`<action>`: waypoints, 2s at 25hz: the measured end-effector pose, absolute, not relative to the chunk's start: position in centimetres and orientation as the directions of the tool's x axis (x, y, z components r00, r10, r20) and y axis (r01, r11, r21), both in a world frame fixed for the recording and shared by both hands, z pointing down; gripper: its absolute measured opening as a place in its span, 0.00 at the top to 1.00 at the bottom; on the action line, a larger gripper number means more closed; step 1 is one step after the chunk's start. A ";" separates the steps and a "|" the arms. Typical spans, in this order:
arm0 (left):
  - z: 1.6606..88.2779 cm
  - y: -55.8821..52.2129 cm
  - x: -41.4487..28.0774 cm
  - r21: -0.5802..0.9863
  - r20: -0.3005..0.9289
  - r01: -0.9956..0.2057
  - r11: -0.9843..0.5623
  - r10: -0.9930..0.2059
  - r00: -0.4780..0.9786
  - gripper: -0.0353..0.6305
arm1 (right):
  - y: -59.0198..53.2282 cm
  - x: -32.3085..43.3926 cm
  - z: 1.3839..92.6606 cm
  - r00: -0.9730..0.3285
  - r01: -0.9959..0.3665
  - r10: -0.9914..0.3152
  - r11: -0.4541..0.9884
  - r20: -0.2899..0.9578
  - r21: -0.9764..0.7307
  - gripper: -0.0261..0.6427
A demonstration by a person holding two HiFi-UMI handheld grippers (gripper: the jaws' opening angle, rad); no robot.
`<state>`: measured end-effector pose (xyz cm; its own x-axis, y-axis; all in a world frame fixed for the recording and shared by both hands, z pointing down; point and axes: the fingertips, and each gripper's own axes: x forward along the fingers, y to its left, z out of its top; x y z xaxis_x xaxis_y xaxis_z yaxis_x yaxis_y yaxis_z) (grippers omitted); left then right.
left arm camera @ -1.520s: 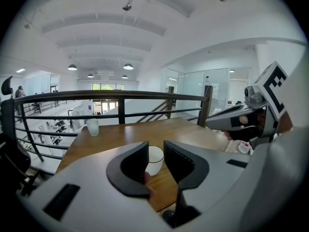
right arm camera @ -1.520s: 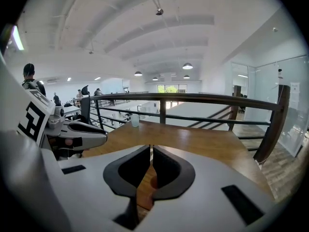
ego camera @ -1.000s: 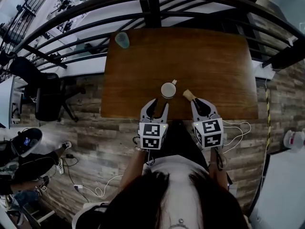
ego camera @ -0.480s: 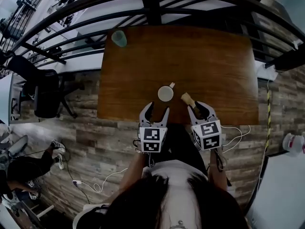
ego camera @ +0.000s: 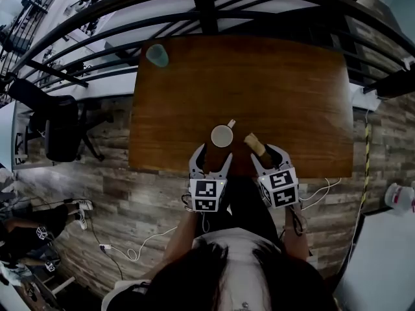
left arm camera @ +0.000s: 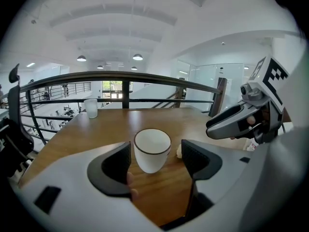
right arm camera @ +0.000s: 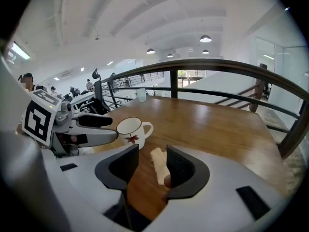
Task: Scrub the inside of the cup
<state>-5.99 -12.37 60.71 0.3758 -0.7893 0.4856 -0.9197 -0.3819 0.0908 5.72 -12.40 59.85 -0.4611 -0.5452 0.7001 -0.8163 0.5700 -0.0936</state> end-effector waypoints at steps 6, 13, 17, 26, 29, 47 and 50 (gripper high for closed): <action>61.6 -13.5 -5.8 0.089 0.465 -0.922 -0.377 -0.803 0.373 0.38 | -13.1 6.0 61.6 -0.461 -0.806 -0.511 0.584 0.725 -0.101 0.66; 64.1 -13.9 -5.1 0.097 0.504 -0.919 -0.381 -0.778 0.376 0.37 | -13.2 6.4 64.1 -0.457 -0.792 -0.470 0.602 0.756 -0.104 0.63; 64.8 -14.4 -4.7 0.093 0.511 -0.918 -0.385 -0.773 0.375 0.36 | -13.5 6.5 65.0 -0.456 -0.782 -0.452 0.615 0.767 -0.103 0.62; 67.1 -15.5 -4.7 0.075 0.526 -0.918 -0.390 -0.767 0.369 0.33 | -13.8 6.3 67.3 -0.452 -0.774 -0.408 0.622 0.793 -0.121 0.61; 67.4 -16.0 -4.6 0.066 0.523 -0.917 -0.394 -0.769 0.368 0.33 | -14.1 6.3 67.8 -0.450 -0.776 -0.407 0.619 0.795 -0.123 0.61; 70.1 -18.0 -3.9 -0.002 0.539 -0.903 -0.429 -0.761 0.361 0.32 | -14.5 6.2 70.4 -0.456 -0.754 -0.350 0.641 0.818 -0.146 0.61; 69.8 -18.3 -3.9 -0.020 0.522 -0.906 -0.422 -0.777 0.351 0.32 | -14.6 6.2 70.5 -0.459 -0.748 -0.343 0.647 0.819 -0.148 0.61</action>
